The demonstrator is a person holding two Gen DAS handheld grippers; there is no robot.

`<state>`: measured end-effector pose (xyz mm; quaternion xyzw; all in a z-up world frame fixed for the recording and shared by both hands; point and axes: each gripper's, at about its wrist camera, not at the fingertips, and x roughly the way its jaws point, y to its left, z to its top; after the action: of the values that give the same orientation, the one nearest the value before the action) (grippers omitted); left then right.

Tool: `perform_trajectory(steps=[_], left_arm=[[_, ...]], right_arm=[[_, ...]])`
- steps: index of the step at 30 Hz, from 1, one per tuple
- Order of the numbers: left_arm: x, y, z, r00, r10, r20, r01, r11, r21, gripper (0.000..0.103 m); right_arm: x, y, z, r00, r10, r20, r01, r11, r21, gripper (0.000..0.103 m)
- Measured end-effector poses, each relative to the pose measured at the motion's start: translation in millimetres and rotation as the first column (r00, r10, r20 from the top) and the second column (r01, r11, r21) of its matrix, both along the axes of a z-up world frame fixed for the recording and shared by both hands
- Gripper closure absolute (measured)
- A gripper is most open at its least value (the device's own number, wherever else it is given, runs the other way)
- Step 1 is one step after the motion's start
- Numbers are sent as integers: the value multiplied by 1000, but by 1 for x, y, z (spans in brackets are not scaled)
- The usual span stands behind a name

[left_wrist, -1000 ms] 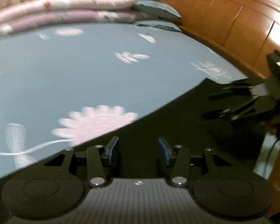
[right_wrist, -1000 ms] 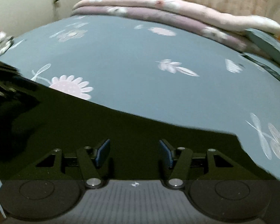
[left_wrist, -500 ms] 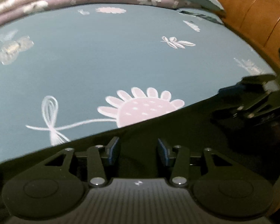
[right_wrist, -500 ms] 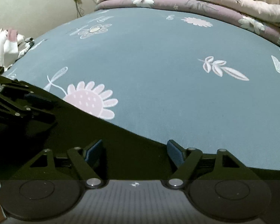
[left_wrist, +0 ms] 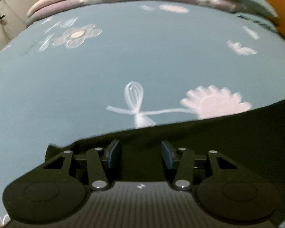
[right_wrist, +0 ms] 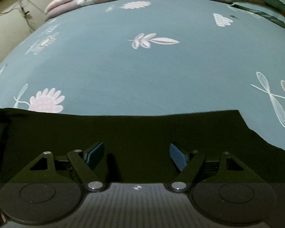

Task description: Fold clothes

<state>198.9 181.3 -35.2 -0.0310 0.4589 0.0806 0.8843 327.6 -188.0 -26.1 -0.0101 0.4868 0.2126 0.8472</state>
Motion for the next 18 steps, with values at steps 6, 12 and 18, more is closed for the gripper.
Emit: perform_trajectory(steps=[6, 12, 18], left_arm=[[15, -13, -12, 997, -83, 9, 83, 996, -22, 50], [19, -14, -17, 995, -96, 28, 97, 994, -51, 50], [-2, -10, -12, 999, -51, 18, 52, 997, -50, 47]], right_arm=[[-5, 17, -4, 998, 64, -13, -64, 998, -25, 22], [-5, 23, -3, 996, 91, -12, -91, 995, -36, 22], [-5, 26, -3, 994, 104, -22, -105, 994, -36, 21]])
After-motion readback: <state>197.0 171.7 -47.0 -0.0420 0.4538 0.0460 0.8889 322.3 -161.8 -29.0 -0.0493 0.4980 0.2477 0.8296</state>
